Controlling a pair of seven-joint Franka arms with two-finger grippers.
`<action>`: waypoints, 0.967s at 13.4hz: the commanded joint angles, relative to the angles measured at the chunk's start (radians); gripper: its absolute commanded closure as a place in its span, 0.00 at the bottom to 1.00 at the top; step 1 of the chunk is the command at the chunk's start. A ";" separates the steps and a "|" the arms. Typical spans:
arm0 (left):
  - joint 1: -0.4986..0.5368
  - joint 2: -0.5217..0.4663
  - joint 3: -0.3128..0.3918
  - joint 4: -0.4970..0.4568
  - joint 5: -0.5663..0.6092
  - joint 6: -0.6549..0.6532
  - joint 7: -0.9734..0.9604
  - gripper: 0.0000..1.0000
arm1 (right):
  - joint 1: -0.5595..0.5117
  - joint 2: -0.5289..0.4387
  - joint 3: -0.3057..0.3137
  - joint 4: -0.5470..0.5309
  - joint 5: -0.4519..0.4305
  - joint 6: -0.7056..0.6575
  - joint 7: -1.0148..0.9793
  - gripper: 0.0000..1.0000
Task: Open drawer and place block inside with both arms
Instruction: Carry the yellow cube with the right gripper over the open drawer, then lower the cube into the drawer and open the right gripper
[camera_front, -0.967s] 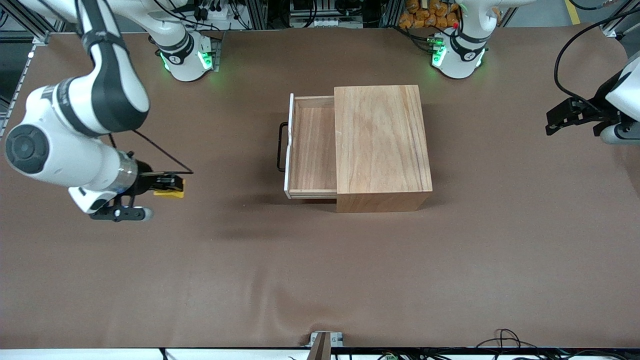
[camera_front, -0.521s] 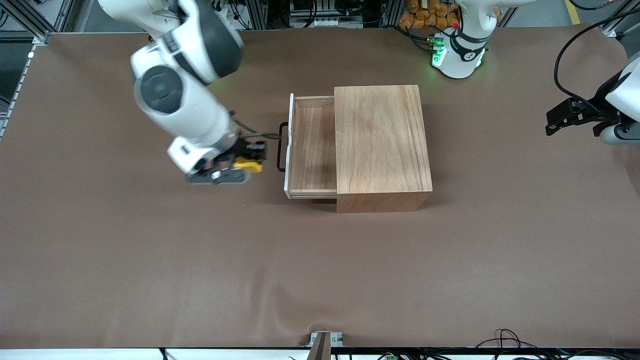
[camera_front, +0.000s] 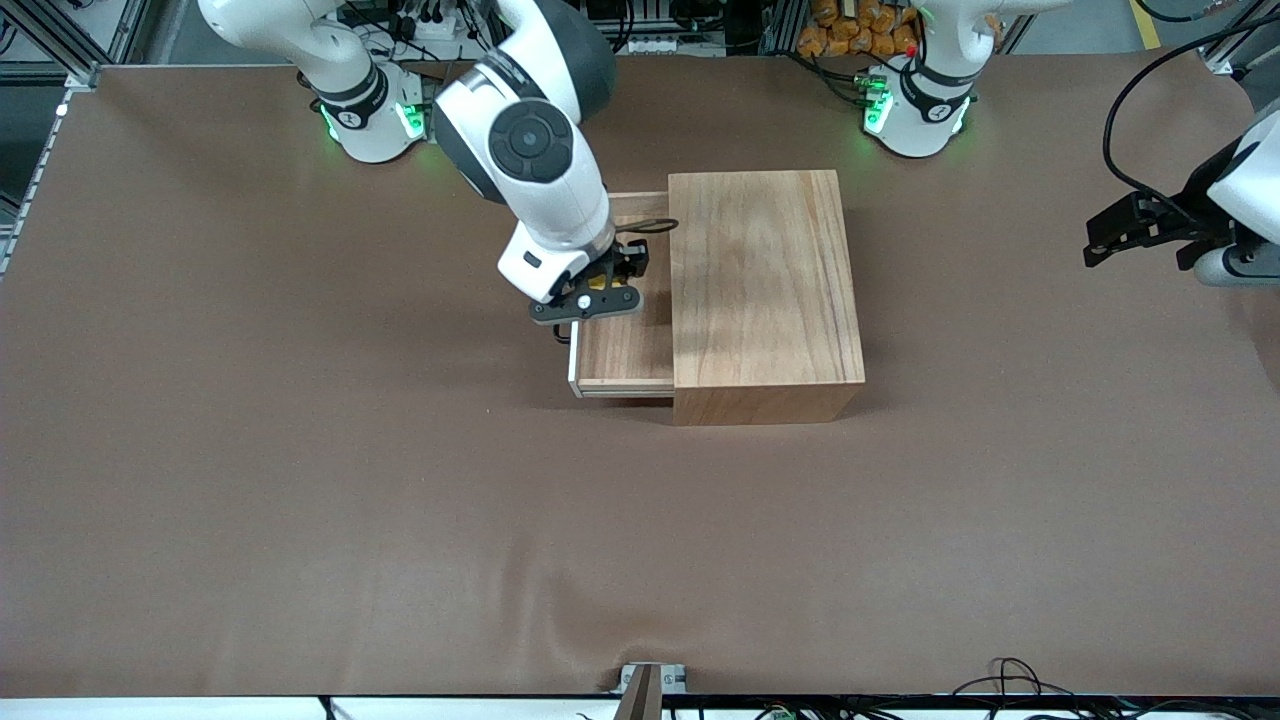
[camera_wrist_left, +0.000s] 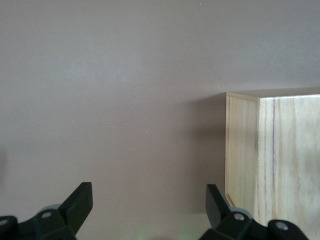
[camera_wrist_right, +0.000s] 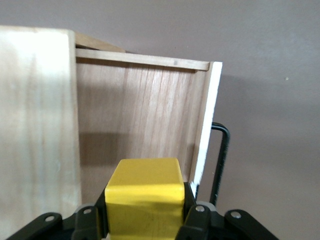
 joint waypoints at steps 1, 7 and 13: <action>0.013 0.005 -0.002 0.013 -0.014 -0.020 0.023 0.00 | 0.014 -0.002 -0.012 -0.090 0.000 0.113 0.029 0.96; 0.018 0.005 -0.002 0.015 -0.011 -0.018 0.022 0.00 | 0.047 0.055 -0.018 -0.121 -0.005 0.174 0.064 0.04; 0.016 0.007 -0.007 0.015 -0.009 -0.020 0.020 0.00 | -0.017 -0.050 -0.034 -0.050 -0.003 0.076 0.071 0.00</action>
